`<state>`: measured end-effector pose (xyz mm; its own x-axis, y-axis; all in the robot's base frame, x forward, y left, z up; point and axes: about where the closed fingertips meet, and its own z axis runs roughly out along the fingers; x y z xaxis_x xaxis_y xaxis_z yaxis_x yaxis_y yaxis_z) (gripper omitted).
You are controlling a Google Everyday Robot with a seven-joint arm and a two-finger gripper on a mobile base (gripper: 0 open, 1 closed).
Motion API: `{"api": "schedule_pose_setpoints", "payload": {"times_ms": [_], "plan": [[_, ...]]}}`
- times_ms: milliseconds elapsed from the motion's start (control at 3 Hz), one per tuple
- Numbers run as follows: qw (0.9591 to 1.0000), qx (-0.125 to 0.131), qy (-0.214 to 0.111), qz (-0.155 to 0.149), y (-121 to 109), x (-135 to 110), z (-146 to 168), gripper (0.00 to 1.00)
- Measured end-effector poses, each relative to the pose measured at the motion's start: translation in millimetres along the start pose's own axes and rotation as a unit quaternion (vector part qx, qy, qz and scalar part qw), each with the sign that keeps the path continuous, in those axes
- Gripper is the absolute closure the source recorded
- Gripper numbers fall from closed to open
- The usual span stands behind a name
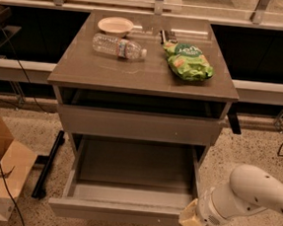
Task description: Close middle drawer
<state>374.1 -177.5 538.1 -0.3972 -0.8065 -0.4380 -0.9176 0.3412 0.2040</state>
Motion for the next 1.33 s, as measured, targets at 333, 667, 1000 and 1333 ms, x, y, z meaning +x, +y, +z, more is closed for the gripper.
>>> {"api": "schedule_pose_setpoints", "payload": {"times_ms": [333, 667, 1000, 1333], "plan": [[0.9998, -0.01, -0.01, 0.013, -10, 21, 38, 1.0], [0.9992, -0.016, -0.028, 0.023, -26, 47, 77, 1.0], [0.9985, -0.015, -0.041, 0.032, -50, 67, 110, 1.0], [0.9977, -0.017, -0.053, 0.038, -74, 69, 124, 1.0]]}}
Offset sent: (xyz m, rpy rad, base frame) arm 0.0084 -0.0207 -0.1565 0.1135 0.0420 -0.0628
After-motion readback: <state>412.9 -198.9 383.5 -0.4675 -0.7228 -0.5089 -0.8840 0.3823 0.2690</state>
